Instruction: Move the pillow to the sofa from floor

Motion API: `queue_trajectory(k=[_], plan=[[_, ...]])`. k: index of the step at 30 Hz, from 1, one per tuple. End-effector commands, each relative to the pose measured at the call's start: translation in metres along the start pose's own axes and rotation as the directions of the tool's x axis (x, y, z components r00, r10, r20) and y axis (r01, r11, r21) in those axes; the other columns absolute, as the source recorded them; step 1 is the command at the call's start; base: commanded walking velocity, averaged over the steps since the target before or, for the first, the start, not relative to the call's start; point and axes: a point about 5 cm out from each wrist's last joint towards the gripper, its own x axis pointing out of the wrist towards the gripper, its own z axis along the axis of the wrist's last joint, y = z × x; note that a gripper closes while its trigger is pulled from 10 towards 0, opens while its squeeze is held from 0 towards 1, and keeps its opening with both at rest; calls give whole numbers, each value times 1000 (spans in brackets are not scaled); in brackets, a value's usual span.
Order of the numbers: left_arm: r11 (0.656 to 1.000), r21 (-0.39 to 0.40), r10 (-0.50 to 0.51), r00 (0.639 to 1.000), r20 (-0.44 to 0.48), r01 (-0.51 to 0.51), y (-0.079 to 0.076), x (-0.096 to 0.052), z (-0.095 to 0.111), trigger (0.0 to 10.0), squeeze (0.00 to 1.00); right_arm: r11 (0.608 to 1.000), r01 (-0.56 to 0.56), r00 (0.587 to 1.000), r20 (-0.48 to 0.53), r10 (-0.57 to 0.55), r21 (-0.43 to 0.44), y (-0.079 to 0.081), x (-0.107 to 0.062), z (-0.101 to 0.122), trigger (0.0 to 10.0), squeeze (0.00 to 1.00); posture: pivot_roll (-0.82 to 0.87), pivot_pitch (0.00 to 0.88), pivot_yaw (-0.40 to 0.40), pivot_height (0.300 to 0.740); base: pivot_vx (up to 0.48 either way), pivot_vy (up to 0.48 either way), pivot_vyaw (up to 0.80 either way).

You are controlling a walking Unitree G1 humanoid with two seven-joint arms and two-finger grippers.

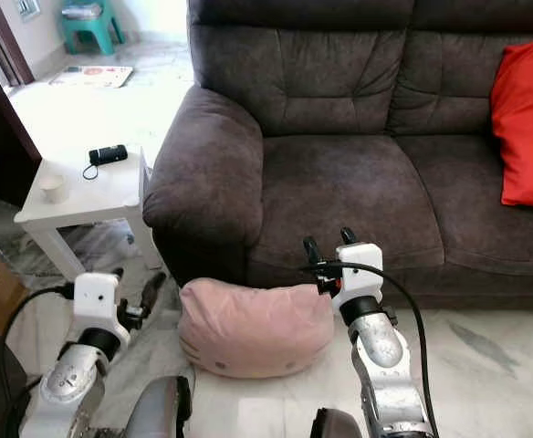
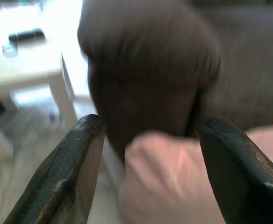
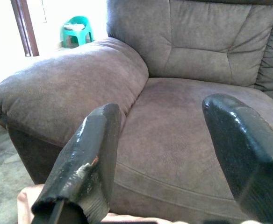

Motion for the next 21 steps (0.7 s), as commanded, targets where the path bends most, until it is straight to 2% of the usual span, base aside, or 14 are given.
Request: queue_trajectory(k=[1,3,7,9,13,21], plan=[[1000,3,16,997,-69,-16,5,-4,-15,10000,0,1000,2,1000,5,-2,1,-1,2,1,10000,0,36,43,-16,591,0,0,0],[998,-16,51,988,-147,-53,13,-6,-34,10000,0,1000,-1,1000,3,1,-2,0,3,1,10000,0,38,45,-17,591,0,0,0],[996,-34,74,969,-235,-84,19,-10,-56,10000,0,1000,-5,1000,6,5,1,1,3,2,10000,0,33,47,-18,591,0,0,0],[995,-62,59,966,-250,-76,19,-12,-59,10000,0,1000,-4,1000,8,4,1,1,3,2,10000,0,36,47,-17,591,0,0,0],[996,-56,49,965,-257,-65,18,-13,-64,10000,0,1000,-3,1000,8,3,1,1,4,2,10000,0,35,51,-18,591,0,0,0],[996,-70,34,967,-254,-54,18,-12,-66,10000,0,1000,-4,1000,6,4,10,2,5,2,10000,0,39,51,-20,591,297,0,0]])
